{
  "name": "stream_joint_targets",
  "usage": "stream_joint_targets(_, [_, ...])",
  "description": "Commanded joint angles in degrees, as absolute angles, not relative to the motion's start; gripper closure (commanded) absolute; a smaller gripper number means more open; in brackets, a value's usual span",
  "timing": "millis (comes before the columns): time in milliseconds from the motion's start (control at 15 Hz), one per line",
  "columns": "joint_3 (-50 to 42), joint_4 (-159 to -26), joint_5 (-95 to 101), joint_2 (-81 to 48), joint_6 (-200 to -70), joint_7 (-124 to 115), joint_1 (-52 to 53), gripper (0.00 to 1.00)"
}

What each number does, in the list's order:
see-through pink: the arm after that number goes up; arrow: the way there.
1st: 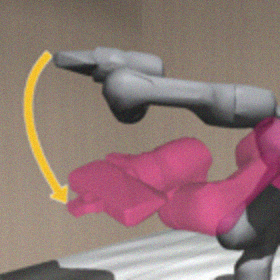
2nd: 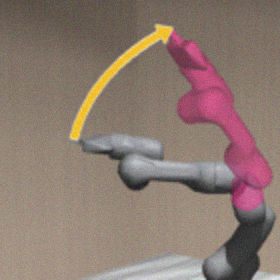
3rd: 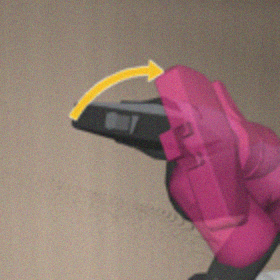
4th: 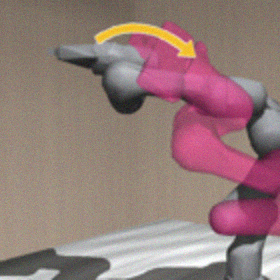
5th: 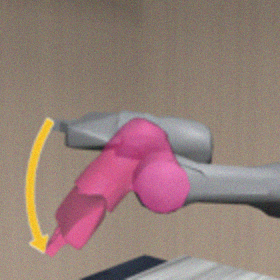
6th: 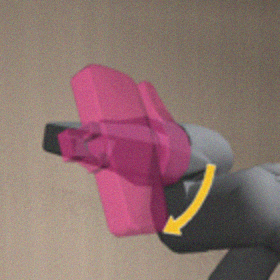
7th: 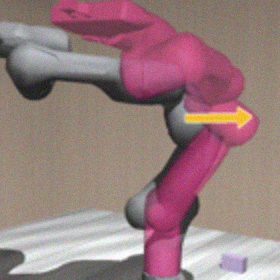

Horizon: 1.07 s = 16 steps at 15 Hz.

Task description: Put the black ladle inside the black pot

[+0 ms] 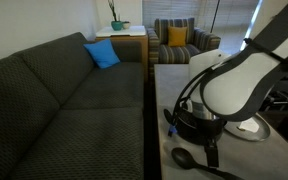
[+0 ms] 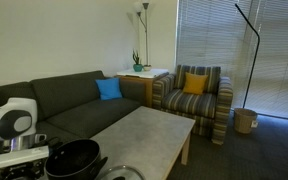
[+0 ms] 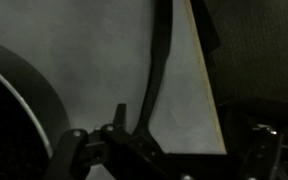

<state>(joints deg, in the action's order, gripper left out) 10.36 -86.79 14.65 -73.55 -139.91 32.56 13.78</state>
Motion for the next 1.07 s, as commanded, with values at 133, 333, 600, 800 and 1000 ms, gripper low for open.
stream_joint_targets(133, [7.88,-84.85,20.2,-73.9,-137.42,35.49,10.95,0.0])
stream_joint_targets(333, [8.37,-81.06,21.26,-76.31,-136.13,41.89,8.92,0.0])
stream_joint_targets(600, [8.22,-80.75,19.81,-76.6,-135.49,45.72,8.74,0.0])
stream_joint_targets(800, [8.91,-78.85,19.53,-77.79,-133.83,47.86,8.6,0.0])
stream_joint_targets(1000, [10.1,-77.06,18.26,-79.12,-132.62,48.64,8.41,0.0])
